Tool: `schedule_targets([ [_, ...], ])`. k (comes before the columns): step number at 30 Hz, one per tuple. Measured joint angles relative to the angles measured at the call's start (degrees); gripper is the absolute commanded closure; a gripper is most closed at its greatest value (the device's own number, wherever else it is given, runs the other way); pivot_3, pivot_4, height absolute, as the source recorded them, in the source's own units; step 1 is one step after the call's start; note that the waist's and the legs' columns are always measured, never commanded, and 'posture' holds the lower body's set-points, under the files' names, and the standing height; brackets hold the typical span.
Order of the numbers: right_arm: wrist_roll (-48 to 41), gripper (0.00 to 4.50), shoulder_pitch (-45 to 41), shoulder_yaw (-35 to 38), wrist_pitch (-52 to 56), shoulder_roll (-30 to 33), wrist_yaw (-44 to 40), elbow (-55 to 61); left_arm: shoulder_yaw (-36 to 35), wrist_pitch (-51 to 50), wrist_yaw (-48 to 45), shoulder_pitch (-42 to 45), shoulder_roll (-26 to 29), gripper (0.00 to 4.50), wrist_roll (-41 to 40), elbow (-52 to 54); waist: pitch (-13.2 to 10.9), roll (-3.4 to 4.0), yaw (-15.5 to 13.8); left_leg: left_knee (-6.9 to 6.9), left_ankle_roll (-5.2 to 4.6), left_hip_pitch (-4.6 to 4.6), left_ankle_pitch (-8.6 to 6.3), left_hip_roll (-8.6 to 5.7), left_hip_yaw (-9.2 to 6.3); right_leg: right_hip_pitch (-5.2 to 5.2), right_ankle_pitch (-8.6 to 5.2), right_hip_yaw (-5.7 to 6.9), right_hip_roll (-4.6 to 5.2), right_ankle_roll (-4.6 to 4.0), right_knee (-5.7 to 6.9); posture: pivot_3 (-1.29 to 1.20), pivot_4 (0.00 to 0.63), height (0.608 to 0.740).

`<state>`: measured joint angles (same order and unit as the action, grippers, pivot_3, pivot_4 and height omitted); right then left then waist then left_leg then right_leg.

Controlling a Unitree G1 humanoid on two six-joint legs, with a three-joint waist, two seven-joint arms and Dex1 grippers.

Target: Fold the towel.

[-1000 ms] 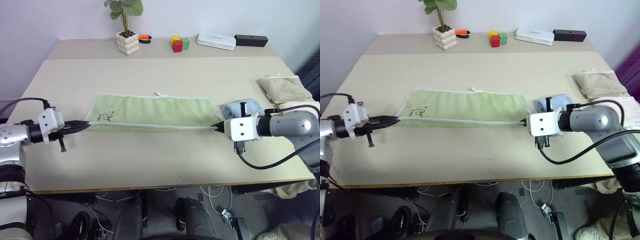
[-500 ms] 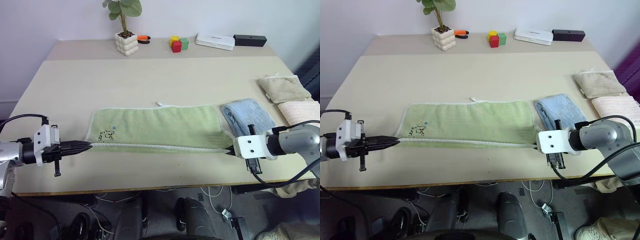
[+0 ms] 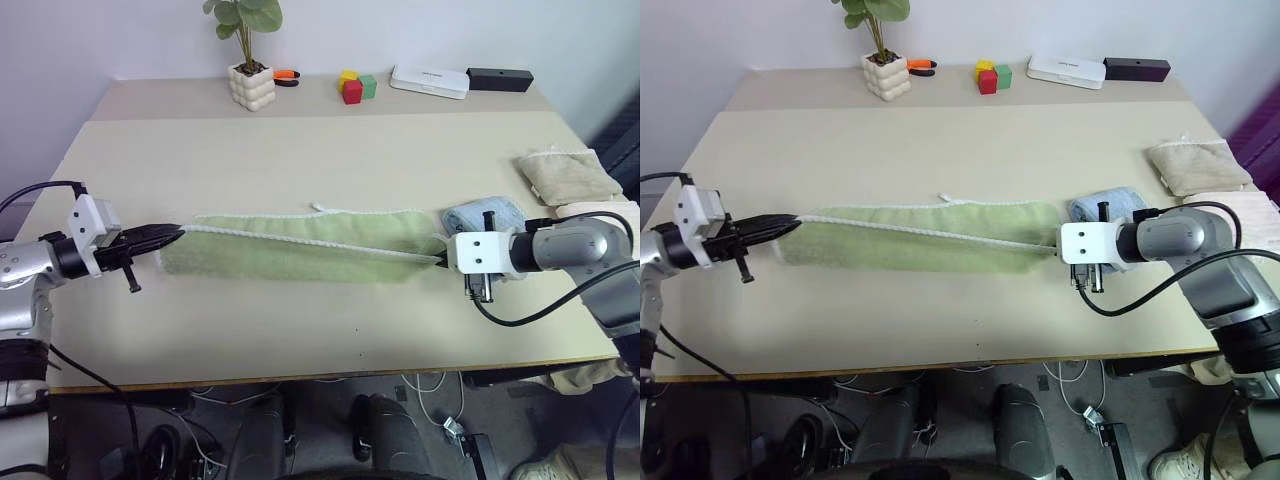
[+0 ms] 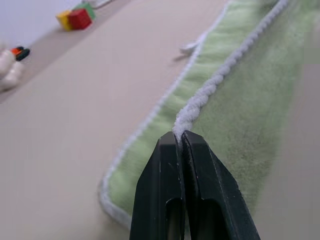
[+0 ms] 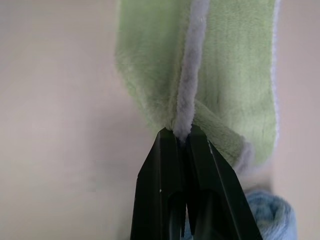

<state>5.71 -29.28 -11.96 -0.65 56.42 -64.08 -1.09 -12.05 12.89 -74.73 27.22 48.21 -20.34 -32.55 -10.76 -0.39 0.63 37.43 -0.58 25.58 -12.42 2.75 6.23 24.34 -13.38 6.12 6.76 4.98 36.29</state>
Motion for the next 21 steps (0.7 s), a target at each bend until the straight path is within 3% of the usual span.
schedule_targets([
  [10, 7.4, 4.46, -8.7, -3.0, -6.8, -5.8, 5.5, -10.9, 2.3, 11.3, 4.4, 9.0, -2.5, 4.50, 7.1, -17.0, 0.0, 0.00, 0.1, -0.02, 0.16, 0.00, 0.09, 0.00, 0.01, 0.01, 0.00, -0.01, -0.01, 0.00, 0.03, 0.00, 0.150, 0.740],
  [21, 11.5, 4.46, -12.4, -4.3, -8.8, -9.6, 8.6, -17.3, 3.4, 16.8, 11.2, 12.5, -4.8, 4.50, 11.6, -25.0, 0.0, -0.01, 0.0, 0.01, 0.15, 0.00, 0.10, -0.01, 0.01, 0.00, 0.00, -0.01, 0.00, 0.01, 0.09, 0.00, 0.150, 0.740],
])
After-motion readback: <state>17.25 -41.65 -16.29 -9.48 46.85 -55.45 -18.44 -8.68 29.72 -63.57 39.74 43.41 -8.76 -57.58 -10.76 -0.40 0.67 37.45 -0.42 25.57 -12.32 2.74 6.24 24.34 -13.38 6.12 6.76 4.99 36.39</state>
